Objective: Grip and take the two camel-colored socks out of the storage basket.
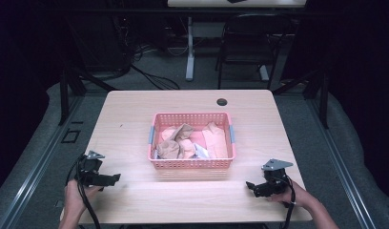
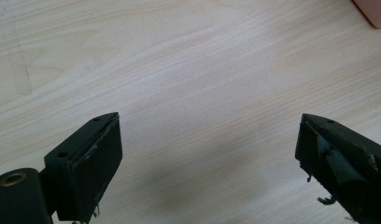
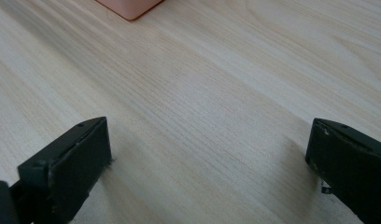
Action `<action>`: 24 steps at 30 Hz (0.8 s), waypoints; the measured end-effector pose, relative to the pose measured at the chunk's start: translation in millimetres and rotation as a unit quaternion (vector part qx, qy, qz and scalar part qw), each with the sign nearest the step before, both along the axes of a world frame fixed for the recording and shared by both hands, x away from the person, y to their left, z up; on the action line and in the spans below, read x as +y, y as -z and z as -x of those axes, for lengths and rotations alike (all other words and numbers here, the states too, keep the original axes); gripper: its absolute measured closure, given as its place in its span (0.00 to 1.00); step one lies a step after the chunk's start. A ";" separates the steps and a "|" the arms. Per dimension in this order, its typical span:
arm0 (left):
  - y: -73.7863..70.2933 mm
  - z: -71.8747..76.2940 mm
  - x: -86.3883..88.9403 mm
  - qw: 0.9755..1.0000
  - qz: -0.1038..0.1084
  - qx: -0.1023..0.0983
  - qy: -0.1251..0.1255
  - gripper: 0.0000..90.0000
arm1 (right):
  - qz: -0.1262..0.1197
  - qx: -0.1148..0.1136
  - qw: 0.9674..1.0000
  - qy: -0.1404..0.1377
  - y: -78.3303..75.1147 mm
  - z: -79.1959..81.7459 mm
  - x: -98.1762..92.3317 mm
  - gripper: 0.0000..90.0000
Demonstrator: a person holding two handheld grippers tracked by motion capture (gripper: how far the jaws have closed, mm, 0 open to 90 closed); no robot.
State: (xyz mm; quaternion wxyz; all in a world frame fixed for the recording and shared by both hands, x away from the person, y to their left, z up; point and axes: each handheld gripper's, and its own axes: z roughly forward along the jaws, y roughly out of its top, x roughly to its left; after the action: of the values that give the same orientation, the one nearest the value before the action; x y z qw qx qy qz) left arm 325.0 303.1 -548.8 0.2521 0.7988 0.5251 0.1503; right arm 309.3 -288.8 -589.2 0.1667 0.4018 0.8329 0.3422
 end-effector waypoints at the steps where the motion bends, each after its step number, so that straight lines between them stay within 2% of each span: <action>1: -0.4 -0.5 -0.3 1.000 -0.002 0.002 0.007 0.09 | -0.001 -0.002 1.000 0.002 0.2 0.4 0.3 0.00; 7: 0.4 -0.5 -4.1 1.000 0.000 0.015 0.021 0.09 | 0.000 0.000 1.000 -0.001 0.0 -0.2 -0.2 0.00; 11: 0.5 -0.4 -6.0 0.999 -0.006 0.023 0.030 0.09 | 0.000 0.000 1.000 -0.001 0.0 -0.3 -0.2 0.00; 15: -4.2 -0.1 -9.4 0.999 -0.003 0.023 0.038 0.08 | -0.003 -0.001 1.000 0.001 0.5 -0.3 0.6 0.00; 21: -12.8 -5.4 -10.5 0.998 0.006 0.034 0.059 0.07 | -0.003 -0.001 1.000 0.001 0.5 -0.3 0.6 0.00; 24: -17.5 -5.6 -11.2 0.998 0.009 0.026 0.061 0.06 | -0.003 -0.001 1.000 0.001 0.5 -0.3 0.6 0.00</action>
State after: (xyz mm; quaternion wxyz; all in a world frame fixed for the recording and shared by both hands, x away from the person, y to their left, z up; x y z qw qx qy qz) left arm 330.6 291.9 -531.2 0.2538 0.8308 0.4833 0.1090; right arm 309.6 -288.2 -589.6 0.1671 0.4027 0.8313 0.3446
